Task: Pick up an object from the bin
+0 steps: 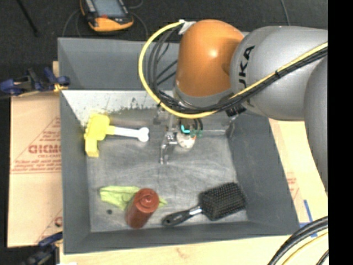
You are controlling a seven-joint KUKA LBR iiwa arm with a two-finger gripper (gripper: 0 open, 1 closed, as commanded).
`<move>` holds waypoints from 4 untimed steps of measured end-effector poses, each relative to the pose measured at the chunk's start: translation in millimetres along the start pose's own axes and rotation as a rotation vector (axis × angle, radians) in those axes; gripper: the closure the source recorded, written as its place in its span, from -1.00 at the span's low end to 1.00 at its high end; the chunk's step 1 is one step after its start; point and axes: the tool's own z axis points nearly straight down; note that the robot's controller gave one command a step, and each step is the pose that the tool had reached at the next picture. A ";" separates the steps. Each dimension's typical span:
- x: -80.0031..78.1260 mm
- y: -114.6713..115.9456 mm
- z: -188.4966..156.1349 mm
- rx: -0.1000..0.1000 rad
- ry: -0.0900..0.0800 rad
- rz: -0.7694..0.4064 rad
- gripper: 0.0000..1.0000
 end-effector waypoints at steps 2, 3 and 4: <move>0.5 0.3 0.8 0.000 0.000 0.001 -1.00; 9.3 24.4 45.0 0.001 0.001 -0.200 -1.00; 38.3 41.5 97.7 0.001 -0.004 -0.447 -1.00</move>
Offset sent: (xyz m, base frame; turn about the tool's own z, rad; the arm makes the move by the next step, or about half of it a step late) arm -0.0601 0.0496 -0.1119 -0.0992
